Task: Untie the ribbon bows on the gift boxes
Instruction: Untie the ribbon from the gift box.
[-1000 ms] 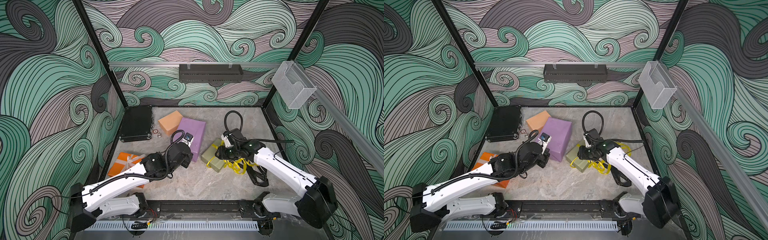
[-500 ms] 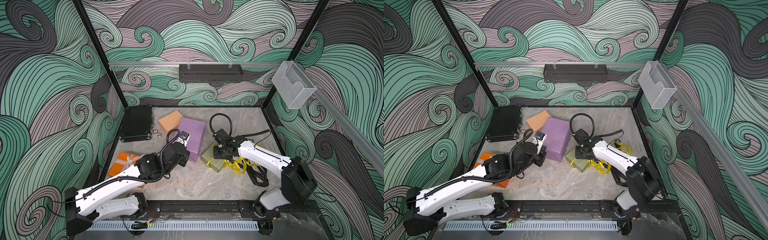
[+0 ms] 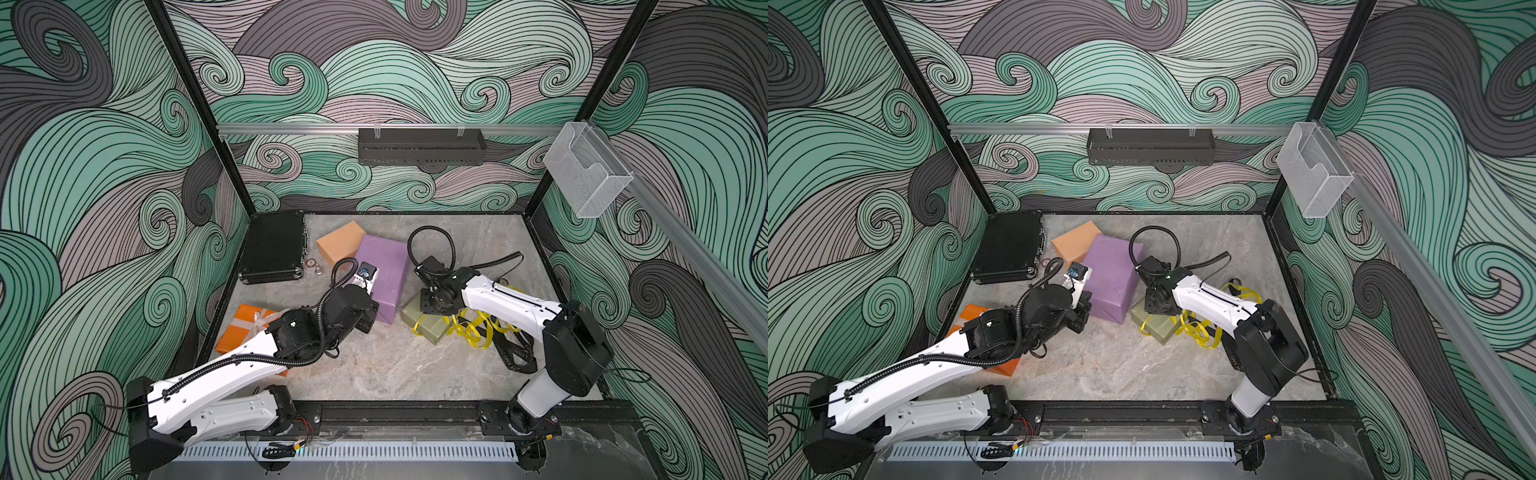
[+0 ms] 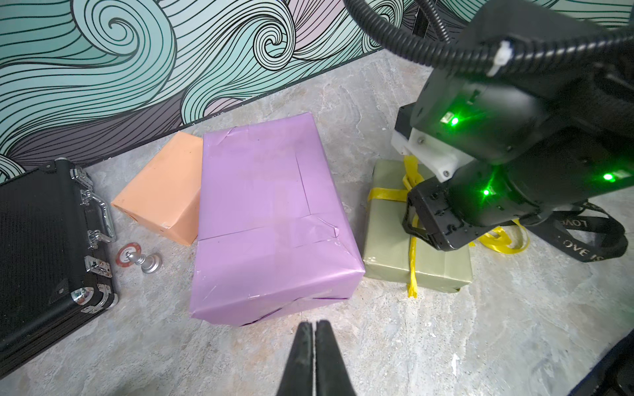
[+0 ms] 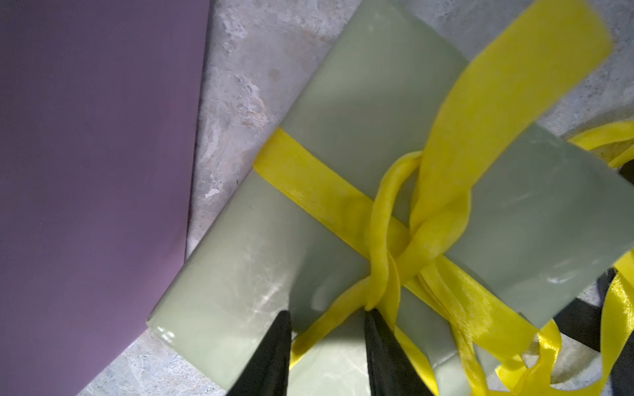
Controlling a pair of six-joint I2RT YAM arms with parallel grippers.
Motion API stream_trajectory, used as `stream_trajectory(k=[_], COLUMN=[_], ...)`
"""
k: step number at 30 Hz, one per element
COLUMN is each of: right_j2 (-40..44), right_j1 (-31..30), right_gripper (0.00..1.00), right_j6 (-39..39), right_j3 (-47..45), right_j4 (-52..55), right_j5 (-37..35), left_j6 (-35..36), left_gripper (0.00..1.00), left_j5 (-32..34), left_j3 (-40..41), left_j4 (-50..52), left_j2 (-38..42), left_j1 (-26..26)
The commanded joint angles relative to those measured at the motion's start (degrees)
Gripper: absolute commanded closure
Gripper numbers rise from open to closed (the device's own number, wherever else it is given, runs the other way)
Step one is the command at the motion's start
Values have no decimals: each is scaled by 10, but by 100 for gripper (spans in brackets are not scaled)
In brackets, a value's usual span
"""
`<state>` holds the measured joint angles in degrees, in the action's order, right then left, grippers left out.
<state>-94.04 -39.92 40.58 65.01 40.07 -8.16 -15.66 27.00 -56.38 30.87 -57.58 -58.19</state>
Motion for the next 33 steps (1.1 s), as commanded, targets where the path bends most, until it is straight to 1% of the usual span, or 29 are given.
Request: stream_trajectory(k=[1, 2, 4, 6, 10, 14, 17, 24, 30, 33], right_j2=[-15, -13, -5, 9, 47, 98, 134, 202, 246, 253], right_j1=[-3, -4, -6, -9, -10, -8, -1, 17, 23, 23], right_gripper=[78, 84, 90, 93, 95, 99, 100, 100, 99, 98], right_j6=[1, -1, 0, -1, -5, -18, -23, -36, -67, -93], right_j3=[6, 5, -1, -5, -12, -10, -5, 20, 33, 45], right_j4=[10, 11, 12, 12, 15, 6, -6, -21, -36, -38], right_j5=[-16, -18, -26, -33, -32, 2, 40, 122, 134, 144], left_j6=[-7, -7, -7, -7, -6, -5, -6, -5, -4, -3], left_gripper=[93, 93, 93, 93, 93, 93, 93, 93, 93, 93], left_j5=[9, 9, 9, 9, 9, 7, 8, 9, 7, 7], left_j3=[-5, -4, -4, -4, -3, -3, -4, -2, -1, -2], left_j4=[4, 4, 3, 3, 2, 2, 2, 1, 1, 1], left_j2=[11, 12, 15, 17, 19, 19, 20, 25, 26, 27], left_j1=[4, 4, 4, 4, 4, 4, 4, 4, 4, 4])
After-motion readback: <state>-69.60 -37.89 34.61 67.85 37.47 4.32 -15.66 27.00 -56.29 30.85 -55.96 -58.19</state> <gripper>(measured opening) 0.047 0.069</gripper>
